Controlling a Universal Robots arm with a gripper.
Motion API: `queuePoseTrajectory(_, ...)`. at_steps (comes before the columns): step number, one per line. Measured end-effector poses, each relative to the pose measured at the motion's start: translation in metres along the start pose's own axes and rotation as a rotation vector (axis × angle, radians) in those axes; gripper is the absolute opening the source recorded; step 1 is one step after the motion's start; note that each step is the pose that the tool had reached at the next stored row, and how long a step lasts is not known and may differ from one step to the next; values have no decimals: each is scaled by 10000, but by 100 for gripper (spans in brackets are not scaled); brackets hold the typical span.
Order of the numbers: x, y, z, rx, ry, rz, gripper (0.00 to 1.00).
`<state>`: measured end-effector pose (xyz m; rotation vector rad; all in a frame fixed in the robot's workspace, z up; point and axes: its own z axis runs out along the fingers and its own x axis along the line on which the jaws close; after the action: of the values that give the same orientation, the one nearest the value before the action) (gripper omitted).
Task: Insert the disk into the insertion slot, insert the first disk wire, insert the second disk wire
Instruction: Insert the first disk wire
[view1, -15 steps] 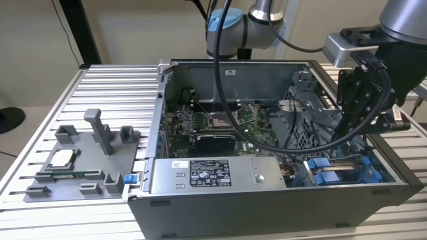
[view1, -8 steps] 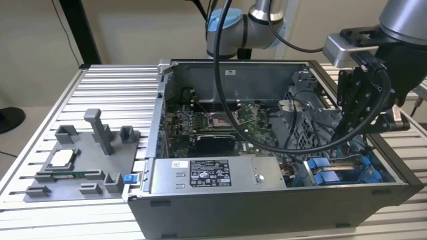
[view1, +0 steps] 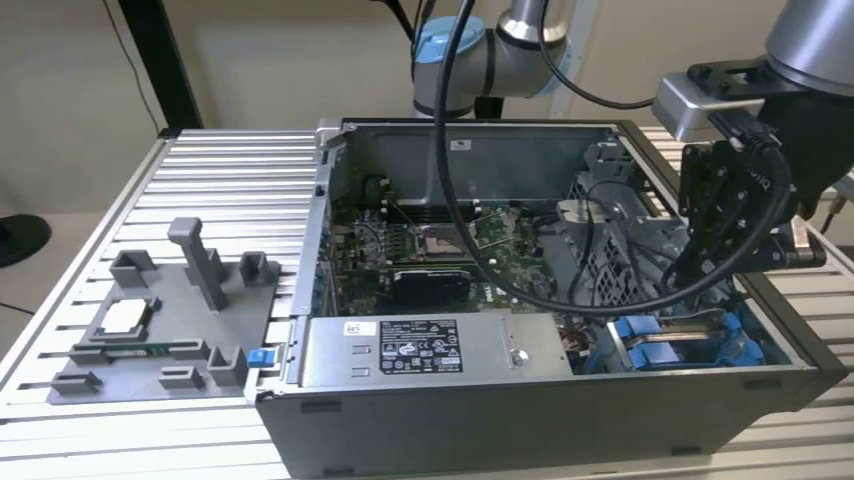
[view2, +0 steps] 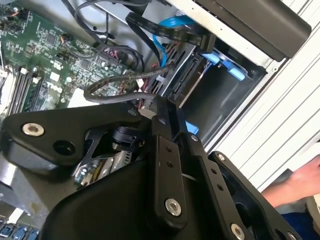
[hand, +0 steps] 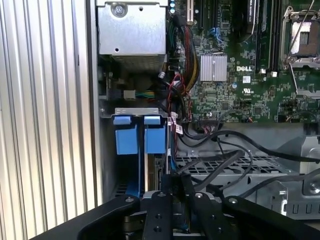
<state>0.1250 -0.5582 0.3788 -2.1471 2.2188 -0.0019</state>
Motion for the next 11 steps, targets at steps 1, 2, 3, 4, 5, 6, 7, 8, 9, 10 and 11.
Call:
queuePoseTrajectory(1, 5, -15, 5, 0, -1, -1, 0)
queuePoseTrajectory(2, 10, -30, 9, 0, 0, -1, 0)
queuePoseTrajectory(3, 14, -46, 14, 0, 0, -1, 0)
queuePoseTrajectory(4, 19, -62, 19, 0, 0, -1, 0)
queuePoseTrajectory(5, 24, -77, 23, 0, 0, -1, 0)
queuePoseTrajectory(6, 29, -92, 29, 0, 0, -1, 0)
queuePoseTrajectory(7, 34, -107, 33, 0, 0, -1, 0)
queuePoseTrajectory(8, 39, -119, 37, 0, 0, -1, 0)
queuePoseTrajectory(9, 41, -128, 41, 0, -1, -1, 0)
queuePoseTrajectory(10, 44, -136, 44, 0, -1, -1, 0)
queuePoseTrajectory(11, 47, -143, 48, 0, -2, -1, 0)
